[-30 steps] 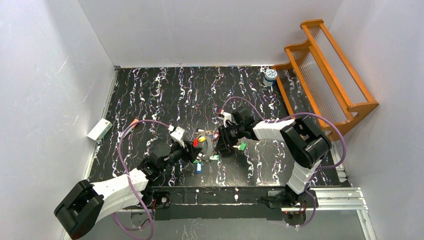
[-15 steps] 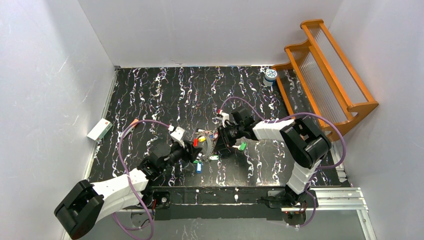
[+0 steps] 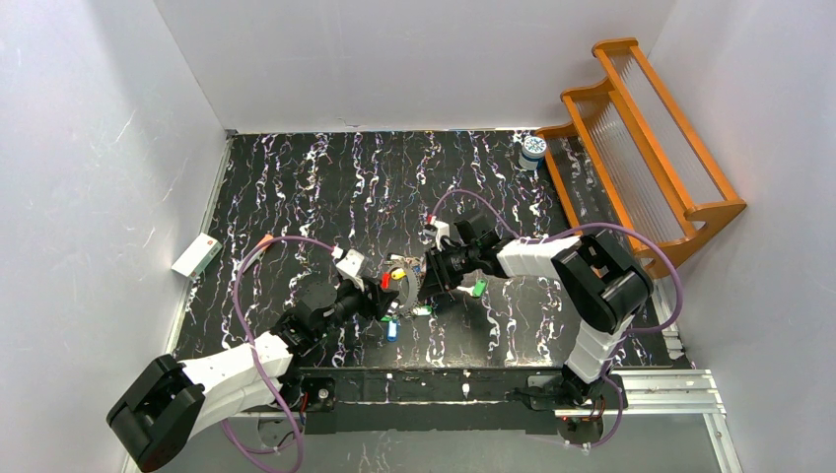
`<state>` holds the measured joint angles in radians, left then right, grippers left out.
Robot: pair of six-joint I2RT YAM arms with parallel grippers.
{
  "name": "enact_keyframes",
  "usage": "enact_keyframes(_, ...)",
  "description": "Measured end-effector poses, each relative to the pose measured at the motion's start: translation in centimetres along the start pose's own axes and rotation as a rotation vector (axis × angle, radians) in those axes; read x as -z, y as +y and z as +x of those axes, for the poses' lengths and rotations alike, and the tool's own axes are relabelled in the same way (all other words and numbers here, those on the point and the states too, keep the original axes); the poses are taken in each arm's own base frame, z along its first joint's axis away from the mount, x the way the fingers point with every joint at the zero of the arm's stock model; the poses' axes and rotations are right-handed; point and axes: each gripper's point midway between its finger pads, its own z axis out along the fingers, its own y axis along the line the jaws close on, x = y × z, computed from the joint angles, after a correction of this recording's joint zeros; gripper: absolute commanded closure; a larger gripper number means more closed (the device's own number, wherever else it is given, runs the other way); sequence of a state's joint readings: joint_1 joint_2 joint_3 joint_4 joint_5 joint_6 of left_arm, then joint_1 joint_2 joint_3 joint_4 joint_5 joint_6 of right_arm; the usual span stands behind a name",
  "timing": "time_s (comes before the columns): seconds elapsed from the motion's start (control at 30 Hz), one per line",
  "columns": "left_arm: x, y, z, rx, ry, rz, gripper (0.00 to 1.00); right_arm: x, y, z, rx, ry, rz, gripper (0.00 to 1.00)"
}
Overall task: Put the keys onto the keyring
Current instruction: Adjust the keyring at the center of the board.
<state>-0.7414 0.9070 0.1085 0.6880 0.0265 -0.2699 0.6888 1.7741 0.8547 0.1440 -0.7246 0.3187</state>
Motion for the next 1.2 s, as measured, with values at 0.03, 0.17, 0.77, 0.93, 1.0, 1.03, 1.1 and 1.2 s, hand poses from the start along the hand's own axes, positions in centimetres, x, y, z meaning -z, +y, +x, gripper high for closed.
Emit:
enact_keyframes(0.03, 0.0, 0.0, 0.0, 0.0, -0.001, 0.0, 0.48, 0.0, -0.3, 0.0, -0.003, -0.003, 0.017, 0.62)
enact_keyframes(0.17, 0.0, 0.3, -0.1, 0.009, -0.006, -0.019, 0.41, 0.3, -1.0, -0.4, -0.005, -0.019, 0.081, 0.61)
enact_keyframes(0.77, -2.5, 4.8, 4.5, 0.208, 0.391, -0.349, 0.37, 0.8, -3.2, -1.6, -0.054, -0.038, 0.224, 0.61)
enact_keyframes(0.93, -4.1, 5.3, 4.3, 0.219, 0.416, -0.363, 0.52, -0.2, -2.9, -0.8, -0.078, -0.005, 0.159, 0.7)
enact_keyframes(1.0, -5.0, 5.6, 4.1, 0.217, 0.422, -0.367, 0.55, -0.8, -2.6, -0.5, -0.083, 0.007, 0.123, 0.76)
enact_keyframes(1.03, -5.4, 5.7, 4.0, 0.215, 0.425, -0.368, 0.57, -1.1, -2.3, -0.3, -0.087, 0.017, 0.103, 0.77)
enact_keyframes(1.1, -6.2, 6.1, 3.7, 0.206, 0.429, -0.374, 0.59, -1.7, -1.6, 0.0, -0.092, 0.042, 0.07, 0.8)
enact_keyframes(1.2, -7.1, 6.6, 3.4, 0.169, 0.444, -0.378, 0.6, -2.9, -0.4, 0.7, -0.074, 0.079, 0.034, 0.82)
